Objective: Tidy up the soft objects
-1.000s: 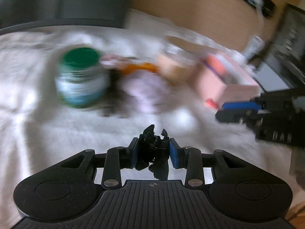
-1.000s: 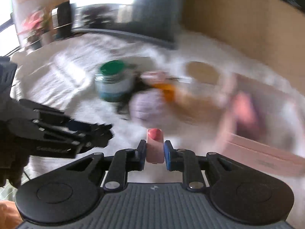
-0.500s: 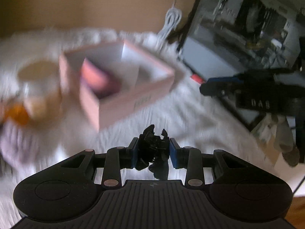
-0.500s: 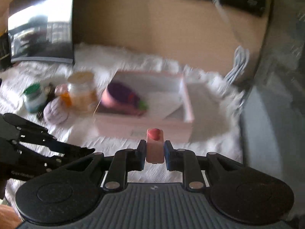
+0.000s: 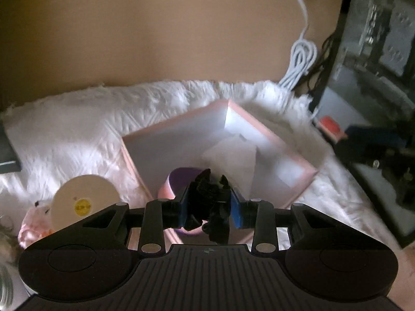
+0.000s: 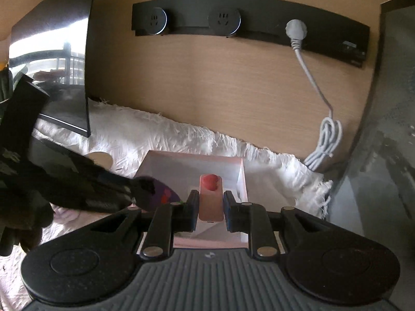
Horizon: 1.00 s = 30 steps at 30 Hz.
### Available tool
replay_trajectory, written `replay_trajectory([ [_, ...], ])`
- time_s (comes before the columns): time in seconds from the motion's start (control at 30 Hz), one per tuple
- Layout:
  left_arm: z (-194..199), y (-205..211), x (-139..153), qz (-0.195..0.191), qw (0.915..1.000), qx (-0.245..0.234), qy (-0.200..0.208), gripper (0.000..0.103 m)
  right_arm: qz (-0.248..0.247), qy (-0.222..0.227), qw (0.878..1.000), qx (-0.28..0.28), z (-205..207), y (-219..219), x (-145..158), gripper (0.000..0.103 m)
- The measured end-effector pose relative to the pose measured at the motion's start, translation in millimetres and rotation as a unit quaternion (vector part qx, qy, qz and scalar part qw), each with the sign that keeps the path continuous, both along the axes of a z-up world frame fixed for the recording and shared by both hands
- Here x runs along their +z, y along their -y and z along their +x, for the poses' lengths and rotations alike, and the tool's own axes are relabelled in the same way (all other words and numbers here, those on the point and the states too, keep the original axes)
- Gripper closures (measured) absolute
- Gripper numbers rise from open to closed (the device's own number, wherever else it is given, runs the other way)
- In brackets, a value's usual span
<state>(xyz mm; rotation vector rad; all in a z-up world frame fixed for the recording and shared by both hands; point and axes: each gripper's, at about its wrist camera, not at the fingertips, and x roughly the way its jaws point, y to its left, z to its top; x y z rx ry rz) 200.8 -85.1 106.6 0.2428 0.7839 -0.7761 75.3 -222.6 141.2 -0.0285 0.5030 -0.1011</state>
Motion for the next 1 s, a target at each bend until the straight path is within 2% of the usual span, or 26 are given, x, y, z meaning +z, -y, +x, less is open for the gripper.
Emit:
replay_trajectory([
  [0.1,6,20,-14,0.03,0.9994,-0.012,-0.012,0.065,-0.009,-0.001,1.0,-0.002,15,-2,-7,0.083],
  [0.23,12,30,-31,0.028,0.9984,-0.02,-0.045,0.065,-0.003,-0.012,1.0,-0.004,34,0,-19,0.083],
  [0.33,18,33,-34,0.0,0.9971,-0.026,-0.071,0.064,0.015,-0.032,0.999,-0.003,46,7,-32,0.081],
  [0.4,22,31,-31,-0.014,0.9976,-0.02,-0.066,0.064,0.026,-0.042,0.999,-0.007,49,13,-39,0.064],
  [0.47,26,26,-25,-0.038,0.9972,-0.011,-0.064,0.064,0.041,-0.045,0.998,-0.015,47,19,-44,0.055],
  [0.6,38,0,-6,-0.129,0.9884,0.039,-0.07,0.064,0.071,-0.052,0.996,-0.031,35,28,-49,0.053],
  [0.67,40,-12,3,-0.152,0.9846,0.058,-0.063,0.064,0.083,-0.054,0.994,-0.038,30,31,-51,0.053],
  [0.73,35,-18,10,-0.14,0.9879,0.05,-0.045,0.064,0.091,-0.055,0.993,-0.043,25,31,-52,0.053],
  [0.8,22,-27,15,-0.127,0.9909,0.046,-0.008,0.064,0.09,-0.053,0.994,-0.043,21,27,-50,0.052],
  [1.0,-23,-83,11,-0.128,0.9883,0.076,0.034,0.064,0.071,-0.043,0.996,-0.022,20,-4,-39,0.049],
])
